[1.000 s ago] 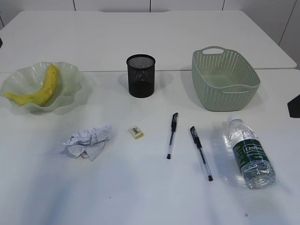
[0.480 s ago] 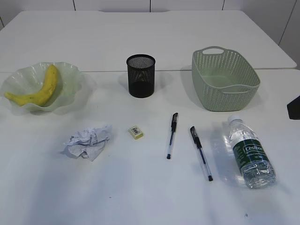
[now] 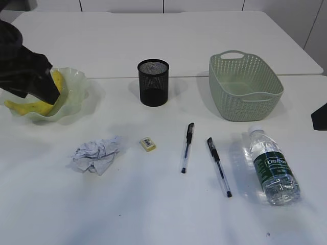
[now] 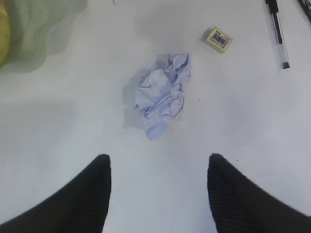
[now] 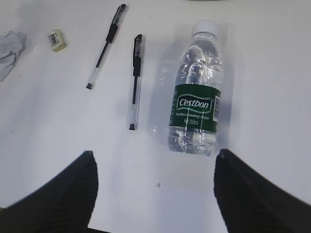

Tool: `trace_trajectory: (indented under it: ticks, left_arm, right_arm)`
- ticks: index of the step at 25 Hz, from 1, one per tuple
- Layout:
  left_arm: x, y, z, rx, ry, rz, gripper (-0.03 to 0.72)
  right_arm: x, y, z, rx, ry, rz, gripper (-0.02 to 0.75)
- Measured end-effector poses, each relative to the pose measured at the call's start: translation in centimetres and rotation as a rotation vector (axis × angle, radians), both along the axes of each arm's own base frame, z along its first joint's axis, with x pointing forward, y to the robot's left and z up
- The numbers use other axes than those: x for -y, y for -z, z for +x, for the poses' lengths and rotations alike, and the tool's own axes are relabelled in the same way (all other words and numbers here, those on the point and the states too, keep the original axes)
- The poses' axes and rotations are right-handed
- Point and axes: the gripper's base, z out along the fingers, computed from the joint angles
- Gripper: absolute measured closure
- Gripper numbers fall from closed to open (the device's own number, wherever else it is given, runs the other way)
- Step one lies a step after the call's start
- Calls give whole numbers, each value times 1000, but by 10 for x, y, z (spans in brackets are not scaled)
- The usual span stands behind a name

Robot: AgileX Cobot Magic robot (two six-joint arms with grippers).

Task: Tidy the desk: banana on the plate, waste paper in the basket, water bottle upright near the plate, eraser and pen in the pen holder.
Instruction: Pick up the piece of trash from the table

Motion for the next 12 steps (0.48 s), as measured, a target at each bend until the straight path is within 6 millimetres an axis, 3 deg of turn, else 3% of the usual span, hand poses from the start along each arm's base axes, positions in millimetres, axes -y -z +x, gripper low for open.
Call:
trace_trajectory:
  ticks: [6, 12]
  left_arm:
    - [14, 8, -1, 49, 151, 144, 245]
    - [21, 29, 9, 24, 343, 239, 245]
  right_arm:
    - [0, 0, 0, 0, 0, 0, 186]
    - [0, 0, 0, 0, 0, 2, 186]
